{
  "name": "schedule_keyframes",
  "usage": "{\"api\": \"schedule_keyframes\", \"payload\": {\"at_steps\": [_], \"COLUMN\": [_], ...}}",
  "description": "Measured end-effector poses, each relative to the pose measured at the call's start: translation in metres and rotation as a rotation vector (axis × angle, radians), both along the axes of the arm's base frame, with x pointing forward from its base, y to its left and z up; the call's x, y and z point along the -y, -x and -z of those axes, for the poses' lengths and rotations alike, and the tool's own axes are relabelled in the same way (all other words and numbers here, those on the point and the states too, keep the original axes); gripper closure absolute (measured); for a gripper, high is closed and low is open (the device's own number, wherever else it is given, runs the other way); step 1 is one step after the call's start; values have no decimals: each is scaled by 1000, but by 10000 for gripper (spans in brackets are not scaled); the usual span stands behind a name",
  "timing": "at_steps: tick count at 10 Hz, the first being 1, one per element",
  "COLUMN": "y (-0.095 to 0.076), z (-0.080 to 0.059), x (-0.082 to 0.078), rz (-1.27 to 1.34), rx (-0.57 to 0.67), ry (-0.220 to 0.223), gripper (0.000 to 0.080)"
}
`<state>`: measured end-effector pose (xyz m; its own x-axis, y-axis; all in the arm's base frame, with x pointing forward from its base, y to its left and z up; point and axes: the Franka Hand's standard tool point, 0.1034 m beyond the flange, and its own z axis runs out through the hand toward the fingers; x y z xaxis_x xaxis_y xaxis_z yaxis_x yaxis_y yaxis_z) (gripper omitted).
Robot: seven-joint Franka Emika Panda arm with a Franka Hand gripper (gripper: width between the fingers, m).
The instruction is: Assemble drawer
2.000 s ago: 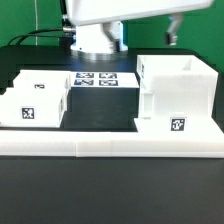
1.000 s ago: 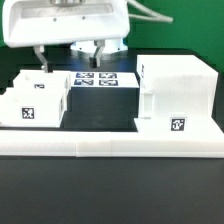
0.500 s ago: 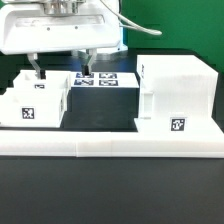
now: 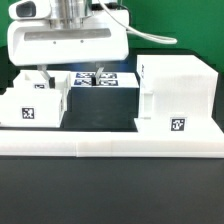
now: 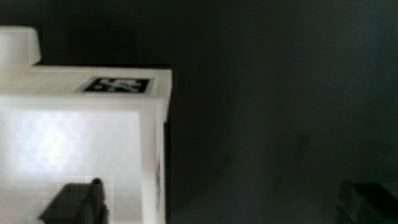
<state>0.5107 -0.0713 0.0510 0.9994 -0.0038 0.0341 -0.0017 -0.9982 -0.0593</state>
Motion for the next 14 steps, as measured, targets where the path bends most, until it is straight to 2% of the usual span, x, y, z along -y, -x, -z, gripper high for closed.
{"api": "schedule_keyframes", "payload": {"at_steps": [4, 9, 13, 14], "y": [0, 12, 12, 11], "z": [1, 39, 45, 45], "x": [0, 16, 17, 16], "rz": [-1, -3, -5, -4], "rx": [-1, -10, -1, 0], "ry": [0, 35, 46, 46], "gripper": [150, 150, 150, 252]}}
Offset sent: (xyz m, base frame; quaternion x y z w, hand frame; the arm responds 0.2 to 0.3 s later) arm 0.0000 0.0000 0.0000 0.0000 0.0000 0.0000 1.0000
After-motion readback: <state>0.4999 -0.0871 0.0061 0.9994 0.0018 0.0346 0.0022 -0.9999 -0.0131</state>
